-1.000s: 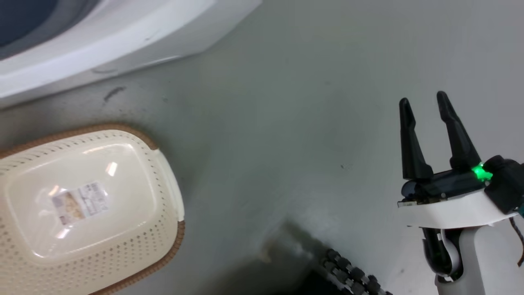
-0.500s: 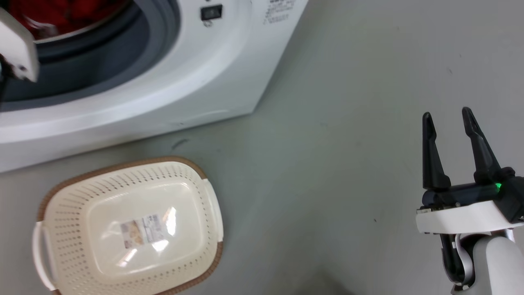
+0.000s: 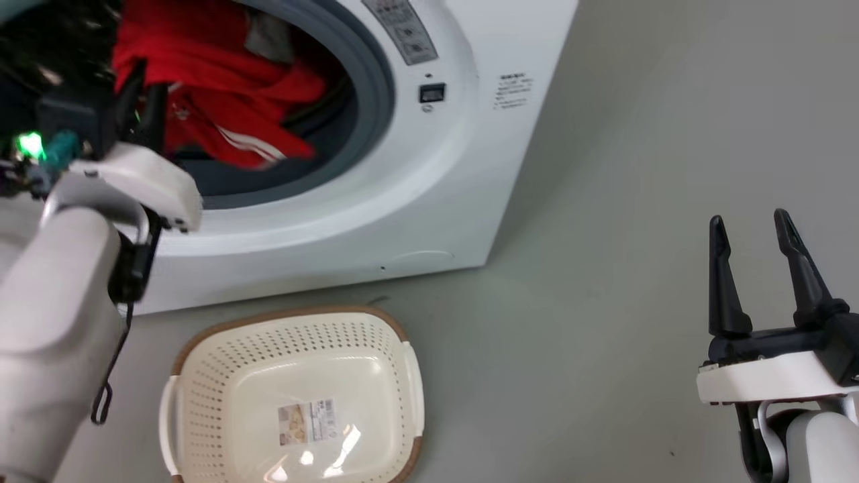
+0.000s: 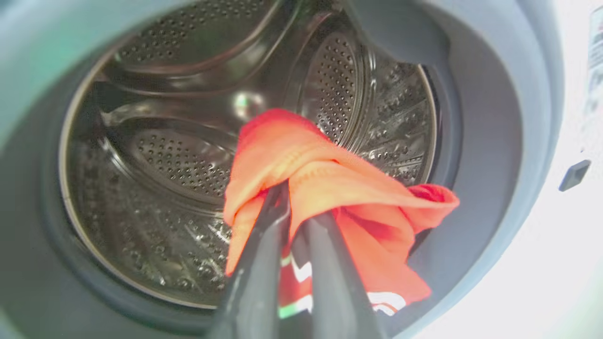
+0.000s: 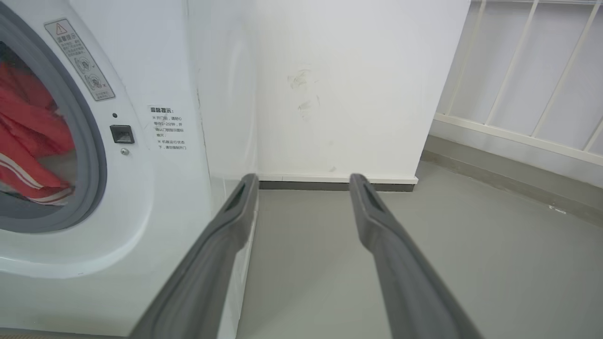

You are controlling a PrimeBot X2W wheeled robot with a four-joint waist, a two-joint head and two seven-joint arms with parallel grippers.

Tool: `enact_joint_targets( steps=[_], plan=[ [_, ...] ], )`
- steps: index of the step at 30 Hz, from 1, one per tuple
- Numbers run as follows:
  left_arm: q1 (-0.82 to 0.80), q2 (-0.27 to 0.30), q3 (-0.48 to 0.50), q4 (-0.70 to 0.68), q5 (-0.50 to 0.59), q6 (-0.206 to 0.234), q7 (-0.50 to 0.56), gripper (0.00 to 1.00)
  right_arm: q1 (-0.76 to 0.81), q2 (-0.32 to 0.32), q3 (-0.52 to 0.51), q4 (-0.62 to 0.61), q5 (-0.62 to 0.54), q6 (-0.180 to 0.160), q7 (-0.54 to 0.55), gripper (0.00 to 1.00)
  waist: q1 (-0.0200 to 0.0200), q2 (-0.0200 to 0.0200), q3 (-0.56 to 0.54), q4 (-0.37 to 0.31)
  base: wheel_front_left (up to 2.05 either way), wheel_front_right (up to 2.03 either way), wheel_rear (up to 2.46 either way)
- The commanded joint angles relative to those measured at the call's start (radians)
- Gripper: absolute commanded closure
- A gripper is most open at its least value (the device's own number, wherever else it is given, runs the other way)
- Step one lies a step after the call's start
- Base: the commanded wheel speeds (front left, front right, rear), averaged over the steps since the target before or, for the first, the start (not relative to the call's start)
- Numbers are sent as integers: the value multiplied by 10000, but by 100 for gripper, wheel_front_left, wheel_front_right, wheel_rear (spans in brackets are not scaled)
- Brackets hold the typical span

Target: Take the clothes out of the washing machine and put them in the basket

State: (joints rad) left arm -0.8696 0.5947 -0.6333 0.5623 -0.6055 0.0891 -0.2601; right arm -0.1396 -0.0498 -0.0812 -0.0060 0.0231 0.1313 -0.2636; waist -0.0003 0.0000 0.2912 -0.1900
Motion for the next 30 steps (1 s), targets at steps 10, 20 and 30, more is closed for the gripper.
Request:
enact_joint_targets(
  steps=[10, 20, 30],
  plan=[
    [2899, -511, 2021, -3486, 1272, 626, -66, 100, 477, -8, -230, 55, -293, -10, -19, 0, 3, 0, -1161, 1013, 0, 0, 0],
    [5518, -821, 2982, -5502, 1276, 458, -66, 100, 803, -5, -240, 120, -359, -10, -17, 0, 3, 0, -1436, 1409, 0, 0, 0],
    [6677, -1237, 2581, -4438, 1302, 28, -66, 100, 521, -5, -170, -70, -569, -10, -17, 0, 3, 0, -610, 1572, 0, 0, 0]
  ],
)
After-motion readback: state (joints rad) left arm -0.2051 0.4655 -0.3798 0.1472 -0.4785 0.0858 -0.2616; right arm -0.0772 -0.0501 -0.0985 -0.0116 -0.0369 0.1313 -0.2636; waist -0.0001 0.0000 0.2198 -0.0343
